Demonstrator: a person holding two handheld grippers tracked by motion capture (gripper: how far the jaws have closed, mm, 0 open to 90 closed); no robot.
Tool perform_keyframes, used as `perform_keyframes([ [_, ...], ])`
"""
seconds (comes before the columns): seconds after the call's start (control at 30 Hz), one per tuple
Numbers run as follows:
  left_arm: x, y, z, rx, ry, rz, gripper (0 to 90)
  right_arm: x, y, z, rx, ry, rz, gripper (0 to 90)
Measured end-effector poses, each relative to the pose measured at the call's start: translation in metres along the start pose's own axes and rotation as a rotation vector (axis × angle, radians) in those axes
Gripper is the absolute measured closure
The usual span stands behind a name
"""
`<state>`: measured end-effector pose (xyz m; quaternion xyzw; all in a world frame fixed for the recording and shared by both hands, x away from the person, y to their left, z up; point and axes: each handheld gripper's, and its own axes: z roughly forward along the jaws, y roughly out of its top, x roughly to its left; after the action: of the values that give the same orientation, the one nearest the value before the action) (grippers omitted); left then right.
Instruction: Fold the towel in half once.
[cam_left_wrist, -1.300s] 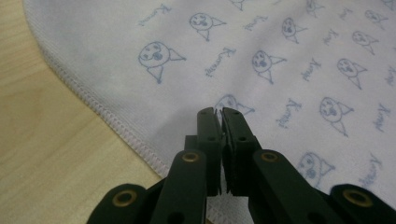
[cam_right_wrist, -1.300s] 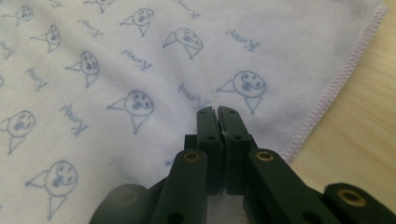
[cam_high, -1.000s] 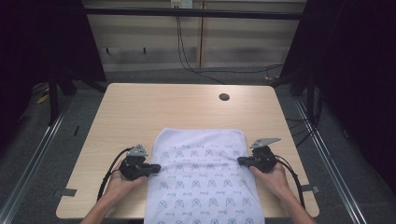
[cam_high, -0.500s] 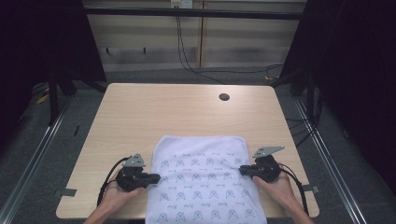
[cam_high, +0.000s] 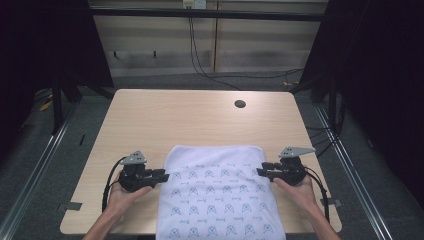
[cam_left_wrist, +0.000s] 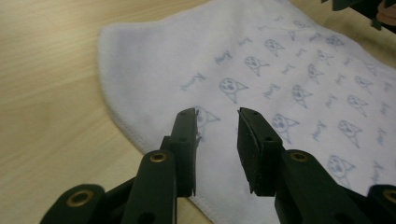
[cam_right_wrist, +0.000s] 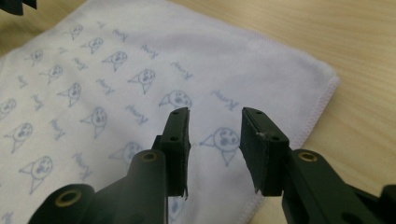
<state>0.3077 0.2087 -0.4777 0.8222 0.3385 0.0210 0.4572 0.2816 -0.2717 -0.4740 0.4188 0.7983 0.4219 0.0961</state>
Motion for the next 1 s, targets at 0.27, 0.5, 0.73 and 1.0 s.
perform_keyframes([
  [0.27,0.027,0.010,0.001,-0.009,0.052,-0.012,76.8,-0.024,0.022,0.003,-0.035,-0.038,0.018,64.2],
  [0.5,0.048,0.018,0.002,-0.048,0.098,-0.063,80.6,-0.043,0.031,0.021,-0.013,-0.067,0.019,64.3],
  [0.73,0.061,0.028,0.019,-0.040,0.140,-0.075,78.4,-0.061,0.040,0.048,0.011,-0.104,0.024,58.7],
  [1.0,0.061,0.030,0.037,-0.007,0.106,-0.062,72.2,-0.072,0.030,0.058,0.045,-0.131,0.046,56.2],
])
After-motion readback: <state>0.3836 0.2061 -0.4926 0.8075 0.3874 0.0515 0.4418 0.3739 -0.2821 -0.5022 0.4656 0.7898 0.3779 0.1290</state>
